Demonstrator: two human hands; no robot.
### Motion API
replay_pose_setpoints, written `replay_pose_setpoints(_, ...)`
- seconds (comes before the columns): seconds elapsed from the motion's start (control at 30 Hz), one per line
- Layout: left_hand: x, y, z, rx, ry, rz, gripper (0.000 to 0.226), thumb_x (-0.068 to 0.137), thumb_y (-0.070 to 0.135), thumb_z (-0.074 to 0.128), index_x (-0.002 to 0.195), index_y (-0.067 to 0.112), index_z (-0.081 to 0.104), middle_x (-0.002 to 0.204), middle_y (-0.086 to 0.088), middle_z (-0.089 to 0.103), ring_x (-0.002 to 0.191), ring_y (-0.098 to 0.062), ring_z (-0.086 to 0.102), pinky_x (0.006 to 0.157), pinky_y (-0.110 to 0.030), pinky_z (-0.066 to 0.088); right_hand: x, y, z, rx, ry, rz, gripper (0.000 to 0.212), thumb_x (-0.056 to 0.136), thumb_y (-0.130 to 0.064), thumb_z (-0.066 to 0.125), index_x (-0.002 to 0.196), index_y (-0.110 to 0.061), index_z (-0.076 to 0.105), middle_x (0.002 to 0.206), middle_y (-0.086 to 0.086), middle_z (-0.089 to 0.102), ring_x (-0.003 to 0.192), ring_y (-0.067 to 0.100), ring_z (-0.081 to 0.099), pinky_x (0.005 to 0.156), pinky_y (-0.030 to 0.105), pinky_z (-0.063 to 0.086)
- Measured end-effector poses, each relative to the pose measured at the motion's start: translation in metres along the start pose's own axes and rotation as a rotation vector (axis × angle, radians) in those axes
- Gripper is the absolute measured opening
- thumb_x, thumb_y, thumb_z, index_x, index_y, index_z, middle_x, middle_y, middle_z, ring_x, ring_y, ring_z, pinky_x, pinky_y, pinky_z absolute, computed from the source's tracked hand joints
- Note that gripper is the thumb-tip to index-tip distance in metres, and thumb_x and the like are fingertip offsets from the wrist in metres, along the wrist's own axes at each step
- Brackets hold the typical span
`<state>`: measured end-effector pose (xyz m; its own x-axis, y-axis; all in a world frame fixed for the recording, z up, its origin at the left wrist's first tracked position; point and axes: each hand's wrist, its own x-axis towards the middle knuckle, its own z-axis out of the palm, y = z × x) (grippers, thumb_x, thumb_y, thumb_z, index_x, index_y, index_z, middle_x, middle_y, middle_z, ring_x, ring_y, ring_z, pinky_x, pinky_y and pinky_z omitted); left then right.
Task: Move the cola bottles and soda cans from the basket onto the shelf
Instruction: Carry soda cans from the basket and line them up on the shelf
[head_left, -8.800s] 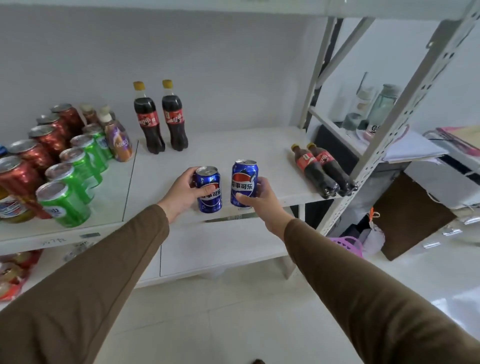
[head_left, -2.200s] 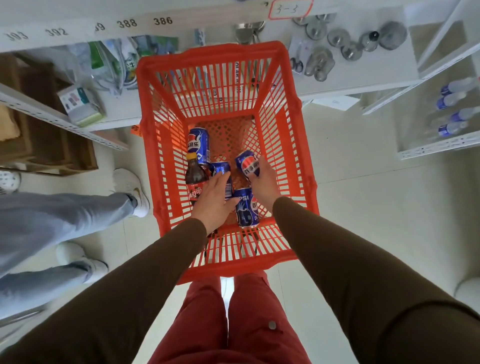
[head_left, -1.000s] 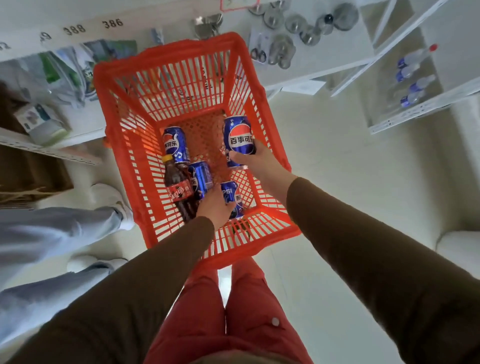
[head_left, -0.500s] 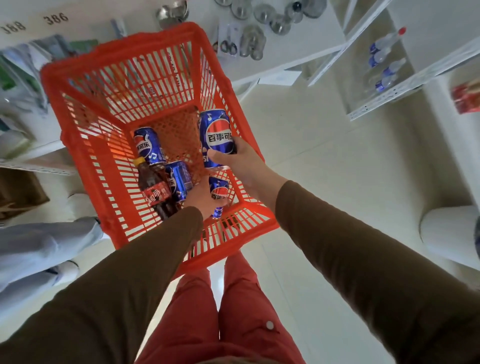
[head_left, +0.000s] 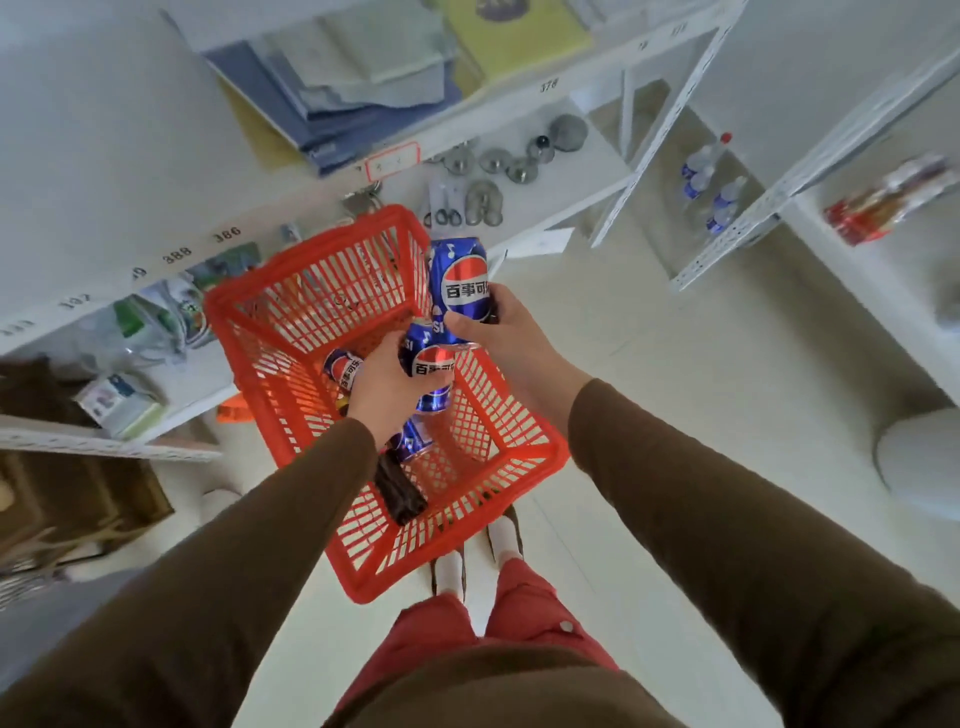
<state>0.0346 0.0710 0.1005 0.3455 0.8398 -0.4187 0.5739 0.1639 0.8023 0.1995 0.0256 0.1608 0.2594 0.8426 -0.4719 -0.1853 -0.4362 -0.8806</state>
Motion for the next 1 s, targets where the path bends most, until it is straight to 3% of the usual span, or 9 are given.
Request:
replay_pose_setpoints(0.13, 0.0, 0.046, -0.01, -0.024, 0.001, 0.122, 0.063, 0.078, 0.034, 0.086, 0.133, 0.026, 0.057, 0.115, 0.015, 0.068, 0.1, 0.0, 0.065, 0.093, -0.03, 0.053, -0.023, -0.023, -0.027, 0.029, 0.117, -0.079, 0.051, 0.089, -0.012, 0.074, 0.134, -0.016, 0.051, 0.116, -0.004, 0.068, 0.105, 0.014, 0.067, 0.091, 0.032, 0.054)
replay_pose_setpoints(0.3, 0.002, 0.114, 0.009, -0.019, -0.026, 0.277, 0.058, 0.076, 0.032, 0.087, 0.126, 0.029, 0.058, 0.113, 0.013, 0.069, 0.102, -0.007, 0.067, 0.094, -0.036, 0.055, -0.062, -0.045, -0.076, 0.079, 0.273, -0.171, 0.052, 0.089, -0.009, 0.073, 0.135, -0.016, 0.049, 0.113, -0.012, 0.065, 0.101, 0.004, 0.064, 0.081, 0.019, 0.051)
replay_pose_setpoints(0.43, -0.011, 0.171, 0.052, -0.024, -0.083, 0.406, 0.058, 0.078, 0.027, 0.087, 0.127, 0.029, 0.056, 0.102, 0.024, 0.061, 0.09, 0.014, 0.057, 0.075, -0.013, 0.046, -0.099, -0.046, -0.127, 0.113, 0.396, -0.253, 0.058, 0.087, -0.007, 0.075, 0.137, -0.015, 0.049, 0.123, -0.003, 0.066, 0.109, 0.008, 0.065, 0.089, 0.023, 0.054)
replay_pose_setpoints(0.6, -0.042, 0.226, 0.132, -0.027, -0.209, 0.52, 0.063, 0.076, 0.023, 0.088, 0.13, 0.023, 0.055, 0.106, 0.02, 0.064, 0.084, 0.023, 0.058, 0.066, 0.0, 0.044, -0.16, -0.033, -0.201, 0.154, 0.578, -0.31, 0.062, 0.084, -0.008, 0.078, 0.137, -0.02, 0.048, 0.126, -0.003, 0.065, 0.114, 0.012, 0.064, 0.096, 0.03, 0.055)
replay_pose_setpoints(0.73, -0.081, 0.265, 0.213, -0.055, -0.34, 0.568, 0.064, 0.074, 0.021, 0.089, 0.13, 0.023, 0.057, 0.112, 0.011, 0.07, 0.097, 0.002, 0.067, 0.077, -0.014, 0.054, -0.221, -0.013, -0.271, 0.228, 0.728, -0.35, 0.065, 0.084, -0.005, 0.077, 0.139, -0.015, 0.044, 0.126, 0.002, 0.064, 0.108, 0.011, 0.065, 0.085, 0.023, 0.054)
replay_pose_setpoints(0.9, -0.151, 0.312, 0.338, -0.045, -0.47, 0.643, 0.058, 0.078, 0.02, 0.087, 0.126, 0.026, 0.055, 0.106, 0.022, 0.065, 0.084, 0.024, 0.058, 0.066, 0.0, 0.044, -0.308, 0.022, -0.374, 0.275, 0.887, -0.37, 0.064, 0.083, -0.006, 0.079, 0.136, -0.016, 0.044, 0.122, 0.0, 0.065, 0.108, 0.011, 0.066, 0.082, 0.022, 0.054)
replay_pose_setpoints(1.0, -0.193, 0.332, 0.416, -0.056, -0.561, 0.667, 0.063, 0.077, 0.02, 0.087, 0.131, 0.021, 0.056, 0.111, 0.019, 0.066, 0.089, 0.02, 0.061, 0.07, -0.004, 0.048, -0.363, 0.043, -0.432, 0.284, 0.967, -0.363, 0.062, 0.083, -0.006, 0.079, 0.133, -0.019, 0.044, 0.119, -0.005, 0.063, 0.104, 0.006, 0.065, 0.076, 0.015, 0.054)
